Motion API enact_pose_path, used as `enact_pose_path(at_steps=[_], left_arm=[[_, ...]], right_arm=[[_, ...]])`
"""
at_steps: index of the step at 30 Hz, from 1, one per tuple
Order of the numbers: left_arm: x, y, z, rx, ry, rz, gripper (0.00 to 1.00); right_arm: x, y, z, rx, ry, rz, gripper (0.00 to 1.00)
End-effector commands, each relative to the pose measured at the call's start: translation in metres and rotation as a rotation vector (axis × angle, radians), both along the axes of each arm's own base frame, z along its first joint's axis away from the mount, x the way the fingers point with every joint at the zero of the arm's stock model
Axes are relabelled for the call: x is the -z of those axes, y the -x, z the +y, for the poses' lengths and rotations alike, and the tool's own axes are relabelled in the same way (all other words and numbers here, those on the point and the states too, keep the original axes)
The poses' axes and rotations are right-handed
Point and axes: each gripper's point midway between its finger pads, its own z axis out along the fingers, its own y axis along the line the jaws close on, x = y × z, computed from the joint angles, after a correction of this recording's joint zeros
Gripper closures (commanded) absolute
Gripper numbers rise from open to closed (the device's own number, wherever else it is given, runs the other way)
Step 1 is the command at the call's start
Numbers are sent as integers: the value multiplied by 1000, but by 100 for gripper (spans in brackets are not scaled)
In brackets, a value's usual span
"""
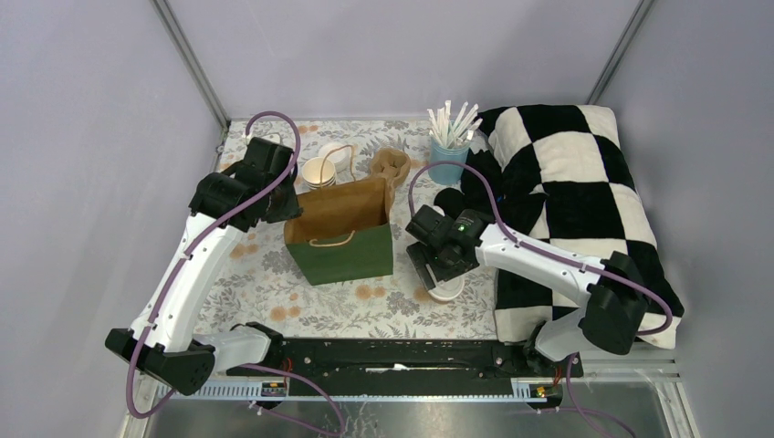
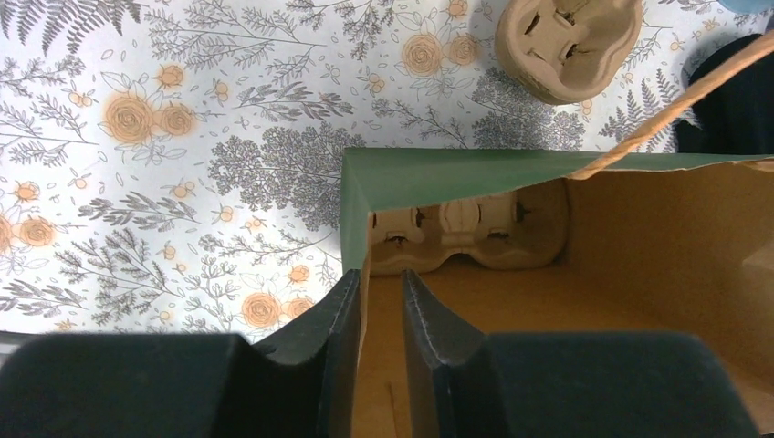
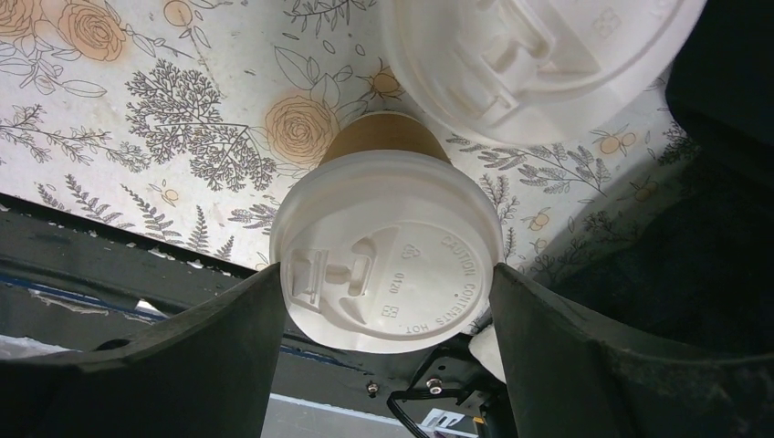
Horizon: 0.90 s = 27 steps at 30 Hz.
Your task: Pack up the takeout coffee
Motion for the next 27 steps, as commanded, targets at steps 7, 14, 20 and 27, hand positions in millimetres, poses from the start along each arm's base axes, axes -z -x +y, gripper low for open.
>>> enact_pose_path(at_steps=[7, 14, 20, 27], left_arm=[[-13, 7, 2, -11, 39, -45, 65], [-5, 9, 1, -3, 39, -29, 79], [-7, 7, -9, 53, 78, -54, 94], [-11, 16, -27, 159, 160, -84, 100]], right_arm=[[-60, -3, -23, 19, -33, -145, 20], [-140, -8, -21, -158, -190, -323, 21], [-212, -15, 3, -301, -327, -445, 28], [-282, -24, 35, -458, -469, -599, 32]])
